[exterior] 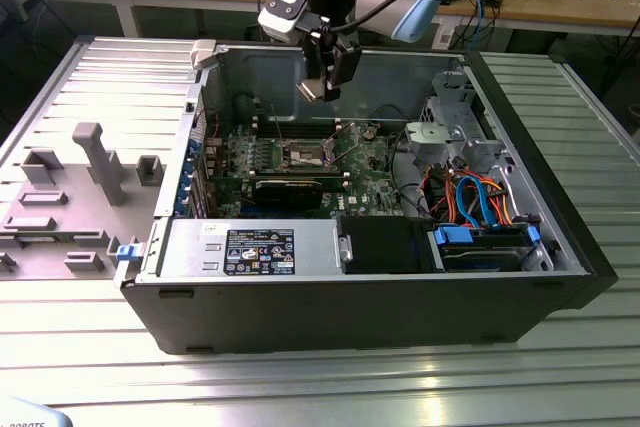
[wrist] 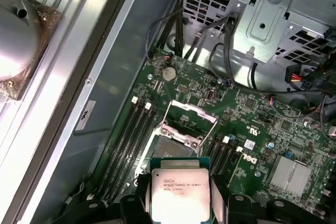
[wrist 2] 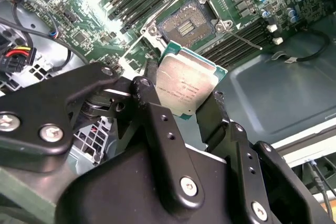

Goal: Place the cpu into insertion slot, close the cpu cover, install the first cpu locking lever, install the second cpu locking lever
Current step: 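Place the cpu into insertion slot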

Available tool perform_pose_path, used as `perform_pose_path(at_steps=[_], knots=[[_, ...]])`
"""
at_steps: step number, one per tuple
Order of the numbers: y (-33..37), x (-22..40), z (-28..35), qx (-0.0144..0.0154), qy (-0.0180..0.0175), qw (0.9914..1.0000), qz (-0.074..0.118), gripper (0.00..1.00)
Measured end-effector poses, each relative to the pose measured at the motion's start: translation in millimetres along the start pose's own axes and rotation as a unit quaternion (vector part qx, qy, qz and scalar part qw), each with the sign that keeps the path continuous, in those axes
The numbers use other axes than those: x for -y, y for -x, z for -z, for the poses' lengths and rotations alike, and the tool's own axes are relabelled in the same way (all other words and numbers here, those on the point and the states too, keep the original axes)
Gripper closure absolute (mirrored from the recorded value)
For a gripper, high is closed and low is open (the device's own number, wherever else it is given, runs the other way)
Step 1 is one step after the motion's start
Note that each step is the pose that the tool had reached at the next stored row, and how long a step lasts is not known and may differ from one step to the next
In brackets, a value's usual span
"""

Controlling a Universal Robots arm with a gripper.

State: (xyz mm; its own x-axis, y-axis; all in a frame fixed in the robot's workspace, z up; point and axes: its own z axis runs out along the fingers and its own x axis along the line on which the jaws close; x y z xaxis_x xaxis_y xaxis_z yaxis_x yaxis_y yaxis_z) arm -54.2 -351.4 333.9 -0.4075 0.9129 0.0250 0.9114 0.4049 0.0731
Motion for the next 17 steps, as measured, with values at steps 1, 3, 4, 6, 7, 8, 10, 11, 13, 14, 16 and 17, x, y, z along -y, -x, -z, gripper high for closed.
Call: perform_pose_path(at_steps=[1,3,4,6,7,8,10,11,13,14,16,17], knots=[[0.0,0.1,-1.8,0.0002,0.0001,1.00000,-0.003,0.46],[-0.2,0.4,-6.7,0.0011,0.0003,0.99989,-0.015,0.46],[-0.1,0.6,-8.8,0.0019,0.0006,0.99967,-0.026,0.46],[0.0,0.8,-13.1,0.0033,0.0011,0.99892,-0.046,0.46],[0.1,1.0,-14.8,0.0039,0.0012,0.99851,-0.054,0.46],[0.1,1.2,-18.1,0.0049,0.0015,0.99761,-0.069,0.46],[-2.0,6.5,-21.4,0.0053,0.0016,0.99676,-0.080,0.46],[-2.1,6.8,-21.9,0.0052,0.0016,0.99673,-0.081,0.46],[-2.5,6.7,-23.3,0.0062,0.0019,0.99559,-0.094,0.46],[-2.5,6.7,-23.6,0.0066,0.0020,0.99518,-0.098,0.46],[-2.5,6.8,-24.5,0.0073,0.0023,0.99409,-0.108,0.46],[-2.5,6.8,-25.3,0.0082,0.0026,0.99273,-0.120,0.46]])
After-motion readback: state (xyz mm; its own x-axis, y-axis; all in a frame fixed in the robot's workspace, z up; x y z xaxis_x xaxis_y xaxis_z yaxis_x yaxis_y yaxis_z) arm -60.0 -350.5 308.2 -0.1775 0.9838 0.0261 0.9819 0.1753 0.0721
